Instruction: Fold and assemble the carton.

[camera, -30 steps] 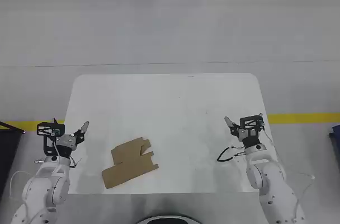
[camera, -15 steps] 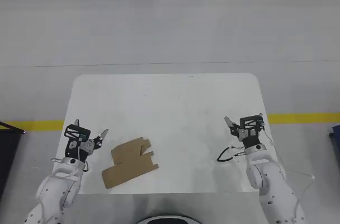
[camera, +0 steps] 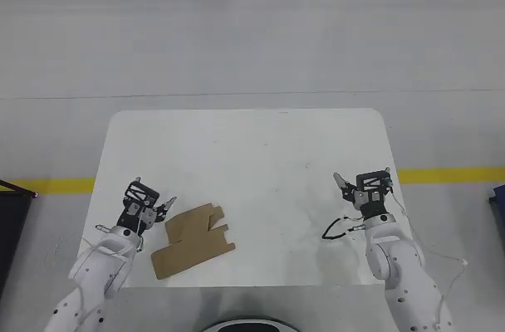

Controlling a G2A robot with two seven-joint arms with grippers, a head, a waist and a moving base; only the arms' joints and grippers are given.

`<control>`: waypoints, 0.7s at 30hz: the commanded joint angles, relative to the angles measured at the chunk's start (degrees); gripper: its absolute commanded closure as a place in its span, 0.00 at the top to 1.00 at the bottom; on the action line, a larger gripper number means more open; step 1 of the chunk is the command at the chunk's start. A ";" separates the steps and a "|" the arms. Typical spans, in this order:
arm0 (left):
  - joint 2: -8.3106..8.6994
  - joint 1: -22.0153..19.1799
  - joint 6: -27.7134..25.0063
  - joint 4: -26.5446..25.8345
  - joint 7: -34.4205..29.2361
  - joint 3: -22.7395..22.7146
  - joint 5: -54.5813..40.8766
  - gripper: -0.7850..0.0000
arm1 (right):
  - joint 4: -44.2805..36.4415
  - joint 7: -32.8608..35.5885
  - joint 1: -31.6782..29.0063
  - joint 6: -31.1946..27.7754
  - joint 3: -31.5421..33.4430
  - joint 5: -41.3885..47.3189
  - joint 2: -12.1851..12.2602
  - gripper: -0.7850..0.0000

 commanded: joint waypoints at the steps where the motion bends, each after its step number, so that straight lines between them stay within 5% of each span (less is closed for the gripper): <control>1: 0.08 -1.17 -1.57 0.86 0.27 2.60 7.15 1.00 | 0.00 0.00 0.00 0.00 0.00 0.00 0.00 1.00; 11: -0.35 -3.27 3.73 3.28 0.49 6.04 15.66 1.00 | 0.00 0.00 0.00 0.00 0.00 0.00 0.00 1.00; 21: -0.70 -4.24 3.18 5.48 -2.18 9.43 22.90 1.00 | 0.00 0.00 0.00 0.00 0.00 0.00 0.00 1.00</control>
